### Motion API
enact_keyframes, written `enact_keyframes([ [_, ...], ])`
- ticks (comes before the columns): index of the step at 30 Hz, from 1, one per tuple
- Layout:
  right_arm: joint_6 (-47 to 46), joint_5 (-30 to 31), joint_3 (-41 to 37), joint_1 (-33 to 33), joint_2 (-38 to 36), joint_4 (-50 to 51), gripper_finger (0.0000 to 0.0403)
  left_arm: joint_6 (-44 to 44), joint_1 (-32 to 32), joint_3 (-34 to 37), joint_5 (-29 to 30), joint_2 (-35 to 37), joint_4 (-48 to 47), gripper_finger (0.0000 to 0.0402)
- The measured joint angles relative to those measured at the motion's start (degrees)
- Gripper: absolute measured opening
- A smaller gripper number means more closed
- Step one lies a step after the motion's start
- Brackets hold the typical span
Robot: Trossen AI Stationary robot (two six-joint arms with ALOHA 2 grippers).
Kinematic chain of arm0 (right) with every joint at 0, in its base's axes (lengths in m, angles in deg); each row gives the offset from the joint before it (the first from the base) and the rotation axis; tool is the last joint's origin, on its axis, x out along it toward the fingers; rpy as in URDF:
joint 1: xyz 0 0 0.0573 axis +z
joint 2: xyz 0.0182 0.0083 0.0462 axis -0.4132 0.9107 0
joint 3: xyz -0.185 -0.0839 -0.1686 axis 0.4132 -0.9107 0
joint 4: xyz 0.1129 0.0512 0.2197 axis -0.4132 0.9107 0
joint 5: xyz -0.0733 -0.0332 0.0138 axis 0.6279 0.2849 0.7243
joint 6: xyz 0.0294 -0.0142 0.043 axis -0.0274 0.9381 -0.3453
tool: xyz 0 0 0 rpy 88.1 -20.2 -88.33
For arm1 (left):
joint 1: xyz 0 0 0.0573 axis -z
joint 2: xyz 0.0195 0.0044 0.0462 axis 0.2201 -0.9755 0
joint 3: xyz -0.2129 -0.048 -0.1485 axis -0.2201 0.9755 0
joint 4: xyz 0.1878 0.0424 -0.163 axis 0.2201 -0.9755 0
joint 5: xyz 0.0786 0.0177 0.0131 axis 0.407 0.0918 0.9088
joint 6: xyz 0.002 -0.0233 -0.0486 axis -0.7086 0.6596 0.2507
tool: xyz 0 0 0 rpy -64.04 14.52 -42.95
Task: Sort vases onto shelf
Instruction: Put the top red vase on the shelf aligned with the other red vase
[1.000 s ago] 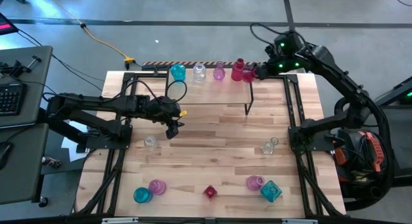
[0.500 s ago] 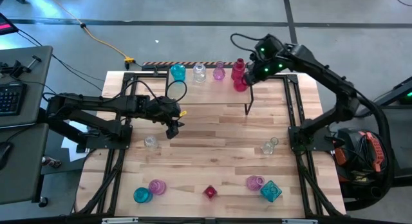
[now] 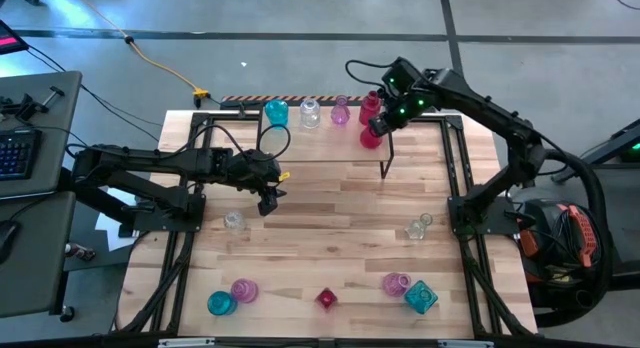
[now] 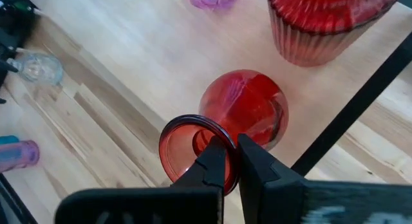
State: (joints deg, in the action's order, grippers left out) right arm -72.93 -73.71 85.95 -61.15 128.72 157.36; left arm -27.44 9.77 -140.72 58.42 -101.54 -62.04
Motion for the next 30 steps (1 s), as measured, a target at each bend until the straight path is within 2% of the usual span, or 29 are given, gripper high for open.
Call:
enact_keyframes([
  [30,2.58,0.65,0.02,-1.54,0.43,-2.49,0.0,0.0,-0.02,0.0,0.0,0.0,0.02,0.0193],
])
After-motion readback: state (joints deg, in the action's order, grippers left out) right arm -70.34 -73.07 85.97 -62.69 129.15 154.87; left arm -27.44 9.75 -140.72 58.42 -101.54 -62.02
